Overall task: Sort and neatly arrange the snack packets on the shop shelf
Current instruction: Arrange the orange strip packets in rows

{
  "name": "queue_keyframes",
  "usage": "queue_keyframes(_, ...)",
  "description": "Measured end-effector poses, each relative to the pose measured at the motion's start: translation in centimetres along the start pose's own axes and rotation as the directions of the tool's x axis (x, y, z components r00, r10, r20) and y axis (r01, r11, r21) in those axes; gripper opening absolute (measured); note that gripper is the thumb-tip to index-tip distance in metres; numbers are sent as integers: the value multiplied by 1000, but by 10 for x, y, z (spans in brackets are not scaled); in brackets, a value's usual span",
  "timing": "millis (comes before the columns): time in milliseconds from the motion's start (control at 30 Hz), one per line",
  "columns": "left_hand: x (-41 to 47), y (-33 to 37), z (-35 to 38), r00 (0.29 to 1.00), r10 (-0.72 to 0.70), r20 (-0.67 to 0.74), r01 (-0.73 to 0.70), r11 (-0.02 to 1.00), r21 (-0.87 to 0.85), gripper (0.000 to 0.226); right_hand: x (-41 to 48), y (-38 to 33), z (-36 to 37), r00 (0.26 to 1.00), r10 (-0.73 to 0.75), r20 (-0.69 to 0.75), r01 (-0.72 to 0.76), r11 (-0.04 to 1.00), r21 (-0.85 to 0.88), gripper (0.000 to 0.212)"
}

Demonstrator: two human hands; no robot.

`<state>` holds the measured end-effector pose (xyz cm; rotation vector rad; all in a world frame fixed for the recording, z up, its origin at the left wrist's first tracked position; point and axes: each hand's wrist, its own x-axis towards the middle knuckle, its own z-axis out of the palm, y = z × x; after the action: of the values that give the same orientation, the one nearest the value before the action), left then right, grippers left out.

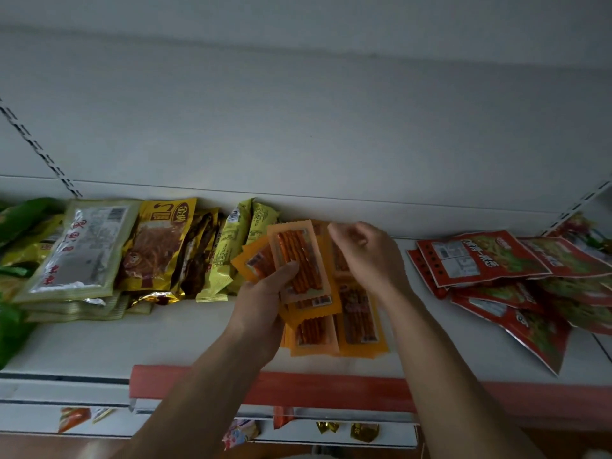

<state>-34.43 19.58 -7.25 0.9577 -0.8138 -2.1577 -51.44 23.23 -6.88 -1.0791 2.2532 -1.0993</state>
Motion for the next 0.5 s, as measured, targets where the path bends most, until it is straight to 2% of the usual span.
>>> queue_keyframes(33, 2, 0, 4, 1000, 14, 9, -14, 999, 30, 19, -7, -2, -5, 994, 44, 100, -54, 993, 104, 40)
queue_keyframes(100, 6, 0, 12, 999, 8, 31, -10, 998, 66, 19, -15, 0, -9, 969, 73, 237, -123, 971, 206, 37)
queue_keyframes(200, 10, -1, 21, 997, -62, 45, 59, 997, 53, 25, -14, 8, -17, 977, 99, 190, -160, 928, 336, 20)
queue_keyframes(333, 14, -1, 17, 996, -71, -44, 72, 997, 15, 25, -2, 15, -29, 972, 222, 70, -229, 853, 469, 11)
queue_keyframes(500, 18, 3, 22, 998, -63, -19, 64, 997, 49, 27, 2, 18, -29, 966, 172, 192, -248, 824, 510, 13)
